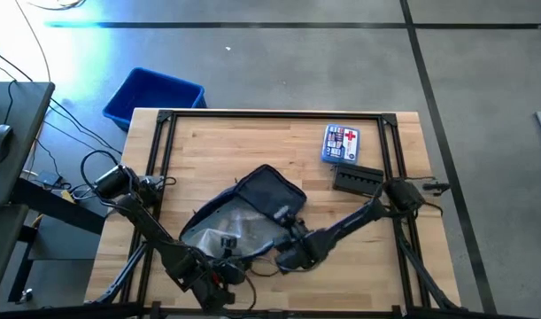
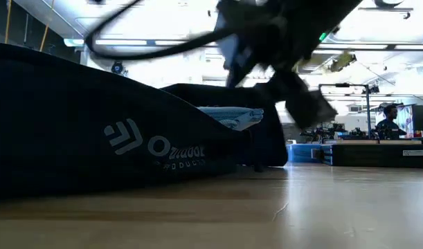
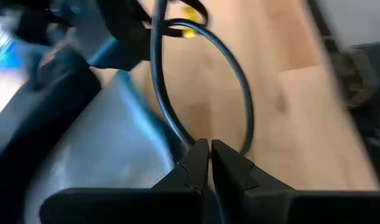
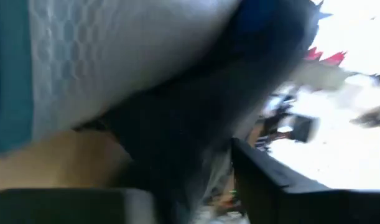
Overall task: Unpack backpack
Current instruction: Put the transparent zip bag into the black backpack
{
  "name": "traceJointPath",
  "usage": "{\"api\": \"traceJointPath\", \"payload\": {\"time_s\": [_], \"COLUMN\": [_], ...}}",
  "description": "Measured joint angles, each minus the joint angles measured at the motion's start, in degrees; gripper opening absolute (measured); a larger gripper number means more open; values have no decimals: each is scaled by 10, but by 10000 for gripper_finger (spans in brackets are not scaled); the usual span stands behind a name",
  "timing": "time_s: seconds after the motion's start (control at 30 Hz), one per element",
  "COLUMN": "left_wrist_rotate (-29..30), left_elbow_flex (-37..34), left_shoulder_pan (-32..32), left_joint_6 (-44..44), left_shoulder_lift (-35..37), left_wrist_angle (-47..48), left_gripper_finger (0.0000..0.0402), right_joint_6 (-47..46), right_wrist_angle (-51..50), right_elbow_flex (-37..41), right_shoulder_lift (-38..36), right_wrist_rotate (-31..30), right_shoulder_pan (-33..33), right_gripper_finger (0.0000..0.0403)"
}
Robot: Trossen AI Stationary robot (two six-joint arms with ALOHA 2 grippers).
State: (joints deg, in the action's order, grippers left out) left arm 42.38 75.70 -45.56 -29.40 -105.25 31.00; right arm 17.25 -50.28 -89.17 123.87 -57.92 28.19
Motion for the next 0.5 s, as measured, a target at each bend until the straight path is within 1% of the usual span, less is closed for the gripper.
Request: {"api": "traceJointPath", "payload": {"time_s": [0.03,0.07,0.1,0.17,0.23,0.33,0.5], "left_wrist_rotate": [1,1,2,16,27,25,-22], "left_elbow_flex": [0,0,1,0,-4,-37,-106], "left_shoulder_pan": [6,12,16,23,32,49,81], "left_joint_6": [-18,-33,-47,-76,-104,-124,-115], "left_shoulder_lift": [0,0,0,-2,-2,-1,-2], "left_wrist_angle": [15,33,57,118,166,174,135], "left_gripper_finger": [0,0,0,0,0,0,0], "right_joint_6": [-29,-59,-89,-146,-193,-263,-360], "right_wrist_angle": [-6,-14,-24,-45,-60,-72,-85], "right_elbow_flex": [0,0,0,0,0,0,-5], "right_shoulder_lift": [0,-1,-2,-3,-6,-12,-24], "right_wrist_rotate": [7,7,7,8,23,34,34], "right_shoulder_pan": [-4,-4,-3,8,28,67,129], "right_gripper_finger": [52,28,15,8,2,1,0]}}
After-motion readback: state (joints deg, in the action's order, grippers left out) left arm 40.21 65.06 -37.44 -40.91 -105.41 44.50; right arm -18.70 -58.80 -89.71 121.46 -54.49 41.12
